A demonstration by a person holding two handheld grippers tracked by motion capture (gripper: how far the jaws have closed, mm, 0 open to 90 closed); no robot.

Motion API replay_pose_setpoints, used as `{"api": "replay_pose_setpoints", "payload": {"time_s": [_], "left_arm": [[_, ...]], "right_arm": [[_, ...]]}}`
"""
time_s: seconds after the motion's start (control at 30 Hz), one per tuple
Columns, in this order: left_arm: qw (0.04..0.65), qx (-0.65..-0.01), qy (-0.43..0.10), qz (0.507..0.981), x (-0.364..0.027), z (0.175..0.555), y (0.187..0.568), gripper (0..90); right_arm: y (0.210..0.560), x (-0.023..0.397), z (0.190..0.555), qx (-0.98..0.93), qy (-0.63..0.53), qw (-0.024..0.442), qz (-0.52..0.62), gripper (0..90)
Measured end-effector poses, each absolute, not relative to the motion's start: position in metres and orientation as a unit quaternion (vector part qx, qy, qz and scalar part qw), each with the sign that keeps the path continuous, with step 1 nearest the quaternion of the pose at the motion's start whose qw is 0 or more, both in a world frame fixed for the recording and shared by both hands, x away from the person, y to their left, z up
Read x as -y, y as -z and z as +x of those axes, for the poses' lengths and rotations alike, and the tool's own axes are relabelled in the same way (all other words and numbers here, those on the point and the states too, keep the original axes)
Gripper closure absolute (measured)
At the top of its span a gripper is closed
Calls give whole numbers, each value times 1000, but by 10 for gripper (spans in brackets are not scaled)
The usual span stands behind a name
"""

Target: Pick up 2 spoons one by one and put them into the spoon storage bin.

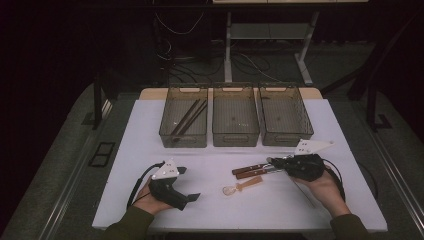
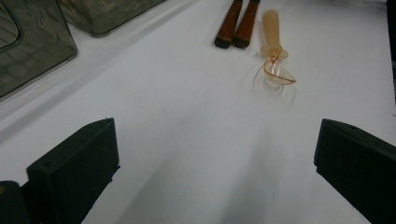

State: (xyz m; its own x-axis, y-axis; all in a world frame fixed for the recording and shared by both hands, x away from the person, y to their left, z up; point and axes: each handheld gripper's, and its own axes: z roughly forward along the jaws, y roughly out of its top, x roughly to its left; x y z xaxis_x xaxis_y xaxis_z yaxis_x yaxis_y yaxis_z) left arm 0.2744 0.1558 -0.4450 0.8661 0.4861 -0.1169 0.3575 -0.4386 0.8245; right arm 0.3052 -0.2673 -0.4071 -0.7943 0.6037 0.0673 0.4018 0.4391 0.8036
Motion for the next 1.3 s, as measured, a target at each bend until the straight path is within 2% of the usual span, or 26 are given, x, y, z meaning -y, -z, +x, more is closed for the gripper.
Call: {"api": "replay_pose_setpoints", "payload": {"time_s": [0.63, 1.3], "left_arm": [[470, -244, -69, 846, -156, 273, 444, 0], [472, -237, -72, 846, -157, 273, 442, 0]], "right_arm": [[372, 245, 343, -812, -471, 146, 311, 857], [333, 211, 416, -797, -472, 178, 331, 857]]}}
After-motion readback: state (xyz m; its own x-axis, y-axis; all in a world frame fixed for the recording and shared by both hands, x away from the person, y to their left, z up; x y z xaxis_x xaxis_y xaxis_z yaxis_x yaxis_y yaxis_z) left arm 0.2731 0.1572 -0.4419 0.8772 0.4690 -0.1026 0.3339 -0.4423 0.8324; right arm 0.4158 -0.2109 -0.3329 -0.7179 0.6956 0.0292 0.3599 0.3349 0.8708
